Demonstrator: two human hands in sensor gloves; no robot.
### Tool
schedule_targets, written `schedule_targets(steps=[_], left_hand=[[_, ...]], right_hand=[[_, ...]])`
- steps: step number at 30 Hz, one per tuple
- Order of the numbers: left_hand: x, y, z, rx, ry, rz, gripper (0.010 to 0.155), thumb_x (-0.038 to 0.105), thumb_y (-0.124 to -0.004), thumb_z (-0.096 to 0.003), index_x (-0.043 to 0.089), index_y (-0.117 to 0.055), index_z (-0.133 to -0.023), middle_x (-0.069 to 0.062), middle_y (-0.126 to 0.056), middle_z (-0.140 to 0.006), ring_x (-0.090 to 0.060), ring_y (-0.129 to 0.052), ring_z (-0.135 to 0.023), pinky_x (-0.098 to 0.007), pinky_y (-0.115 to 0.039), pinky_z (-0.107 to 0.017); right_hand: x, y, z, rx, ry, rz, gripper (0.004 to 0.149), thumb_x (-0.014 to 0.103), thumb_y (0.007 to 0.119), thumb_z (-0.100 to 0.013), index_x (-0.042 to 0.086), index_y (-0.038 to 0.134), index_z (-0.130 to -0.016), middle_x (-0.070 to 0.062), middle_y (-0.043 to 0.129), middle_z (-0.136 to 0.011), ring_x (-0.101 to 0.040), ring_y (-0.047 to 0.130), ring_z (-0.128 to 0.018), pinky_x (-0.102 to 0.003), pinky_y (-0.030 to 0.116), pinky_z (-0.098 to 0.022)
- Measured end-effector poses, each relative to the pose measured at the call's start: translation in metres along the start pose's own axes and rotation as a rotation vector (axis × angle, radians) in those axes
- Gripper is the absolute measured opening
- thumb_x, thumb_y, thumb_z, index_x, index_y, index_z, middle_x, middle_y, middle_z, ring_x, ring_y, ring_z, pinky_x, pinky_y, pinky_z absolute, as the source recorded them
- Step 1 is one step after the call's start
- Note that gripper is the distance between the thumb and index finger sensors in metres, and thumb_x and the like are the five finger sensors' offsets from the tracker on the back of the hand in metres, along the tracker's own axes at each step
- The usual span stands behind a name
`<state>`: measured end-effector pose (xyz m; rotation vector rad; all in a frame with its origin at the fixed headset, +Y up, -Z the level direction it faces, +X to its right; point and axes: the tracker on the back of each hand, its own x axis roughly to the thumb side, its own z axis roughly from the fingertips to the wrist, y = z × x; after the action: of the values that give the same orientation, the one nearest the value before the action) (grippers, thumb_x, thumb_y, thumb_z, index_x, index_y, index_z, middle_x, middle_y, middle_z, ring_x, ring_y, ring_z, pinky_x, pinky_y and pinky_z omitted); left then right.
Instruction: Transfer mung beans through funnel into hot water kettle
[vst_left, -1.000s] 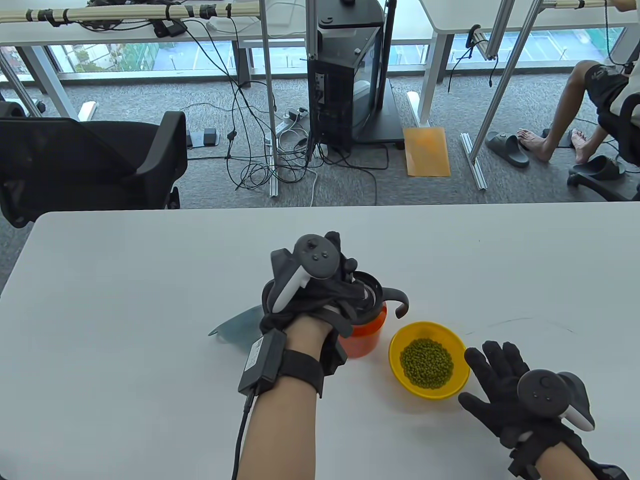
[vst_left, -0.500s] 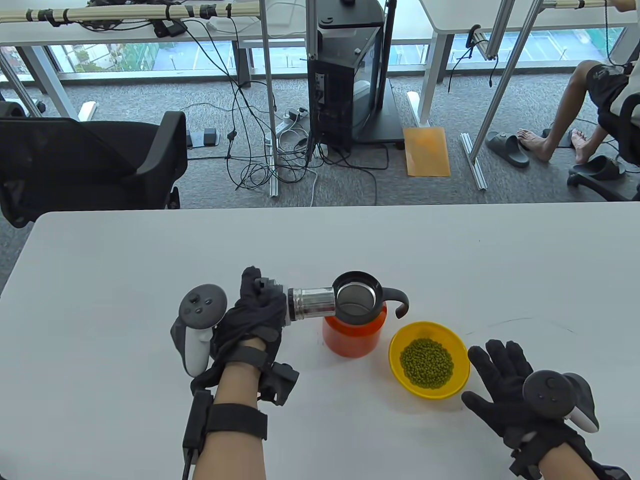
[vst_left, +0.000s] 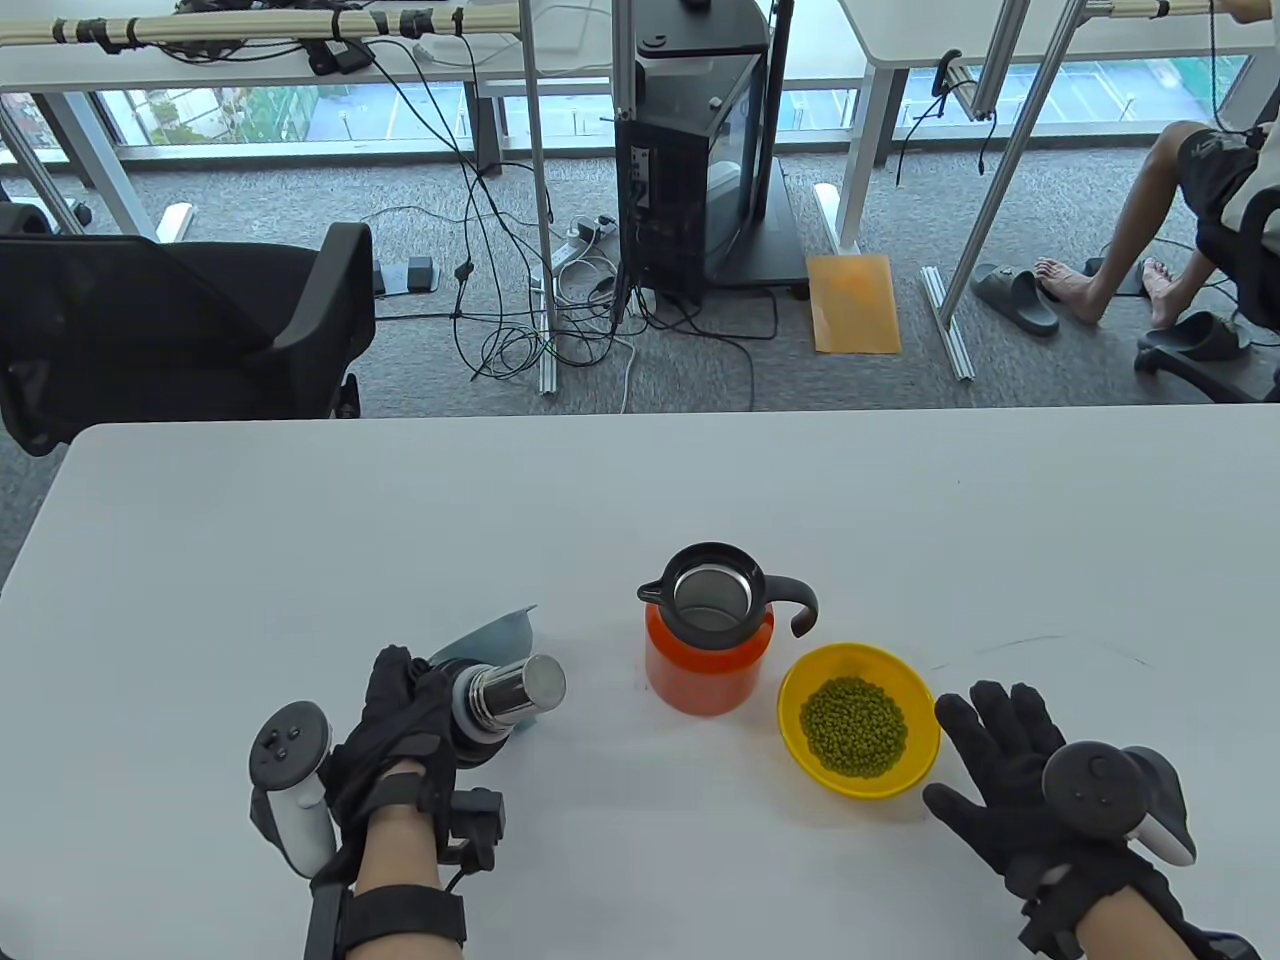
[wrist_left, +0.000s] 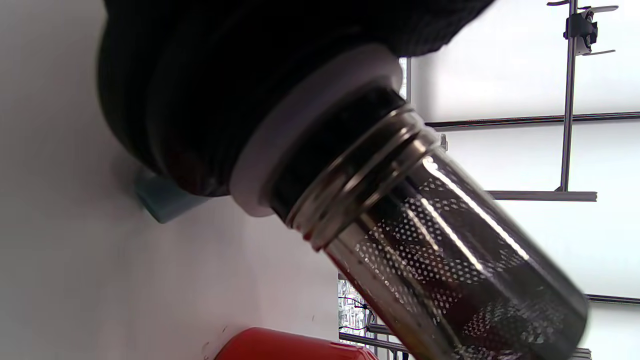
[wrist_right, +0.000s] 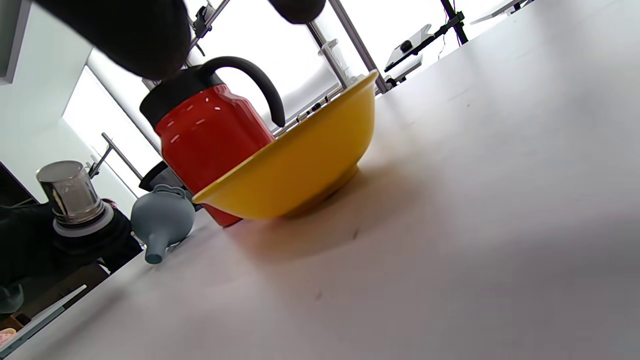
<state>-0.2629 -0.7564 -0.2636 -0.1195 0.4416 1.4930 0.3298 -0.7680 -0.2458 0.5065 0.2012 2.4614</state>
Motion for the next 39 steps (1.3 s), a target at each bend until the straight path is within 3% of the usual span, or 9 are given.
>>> schedule_targets(steps=[8,14,19,24,29,34,39], left_hand=[[-0.039,0.008,-0.004,0.054,0.121,-0.051,0.073,0.04,-0.07,-0.047,0.02,-0.032,-0.106,-0.012,-0.063,-0.104,-0.038,-0.089,-0.085,-0.047,-0.085,-0.054],[-0.047,0.013,-0.005,0.087,0.136,-0.009,0.073,0.039,-0.07,-0.0477,0.02,-0.03,-0.106,-0.012,-0.059,-0.105,-0.034,-0.089,-0.083,-0.044,-0.084,-0.055],[-0.043,0.018,-0.004,0.1,0.092,-0.019,0.073,0.039,-0.07,-0.048,0.022,-0.029,-0.106,-0.012,-0.047,-0.108,-0.037,-0.067,-0.098,-0.047,-0.071,-0.069],[-0.035,0.023,-0.002,0.099,0.079,-0.051,0.072,0.041,-0.068,-0.0479,0.024,-0.029,-0.106,-0.009,-0.042,-0.111,-0.04,-0.047,-0.105,-0.054,-0.052,-0.075],[-0.018,0.031,0.001,0.111,0.049,-0.066,0.071,0.041,-0.067,-0.0482,0.024,-0.03,-0.106,-0.009,-0.043,-0.111,-0.04,-0.047,-0.105,-0.055,-0.051,-0.075],[0.026,0.035,0.003,0.117,-0.011,-0.199,0.07,0.042,-0.068,-0.0482,0.025,-0.034,-0.106,-0.008,-0.044,-0.111,-0.041,-0.045,-0.105,-0.057,-0.048,-0.075],[0.071,0.021,-0.001,0.062,-0.034,-0.342,0.069,0.044,-0.069,-0.0481,0.026,-0.038,-0.107,-0.007,-0.044,-0.112,-0.041,-0.039,-0.106,-0.059,-0.042,-0.075]], right_hand=[[0.0,0.0,0.0,-0.002,0.002,0.003,0.09,0.058,0.069,-0.054,0.007,0.026,-0.115,-0.033,0.006,-0.108,-0.061,-0.007,-0.088,-0.079,0.011,-0.054],[0.0,0.001,-0.001,0.007,0.003,0.005,0.09,0.057,0.069,-0.054,0.007,0.027,-0.115,-0.033,0.006,-0.108,-0.062,-0.007,-0.088,-0.079,0.011,-0.054],[0.0,0.001,0.0,0.008,0.0,0.004,0.09,0.057,0.069,-0.054,0.007,0.025,-0.115,-0.032,0.006,-0.109,-0.062,-0.007,-0.088,-0.079,0.011,-0.054],[0.001,0.001,-0.001,0.013,-0.003,0.004,0.091,0.057,0.069,-0.054,0.006,0.024,-0.115,-0.033,0.006,-0.108,-0.063,-0.008,-0.086,-0.079,0.011,-0.054],[0.002,0.002,-0.001,0.013,-0.008,0.006,0.091,0.058,0.069,-0.054,0.006,0.025,-0.115,-0.033,0.006,-0.108,-0.062,-0.008,-0.087,-0.079,0.011,-0.054],[0.002,0.002,-0.001,0.018,-0.014,0.012,0.091,0.058,0.069,-0.054,0.006,0.025,-0.115,-0.034,0.006,-0.108,-0.062,-0.008,-0.087,-0.079,0.011,-0.054],[0.002,0.001,0.0,0.007,-0.016,0.007,0.09,0.057,0.069,-0.054,0.007,0.026,-0.115,-0.033,0.006,-0.108,-0.062,-0.008,-0.088,-0.079,0.01,-0.054]])
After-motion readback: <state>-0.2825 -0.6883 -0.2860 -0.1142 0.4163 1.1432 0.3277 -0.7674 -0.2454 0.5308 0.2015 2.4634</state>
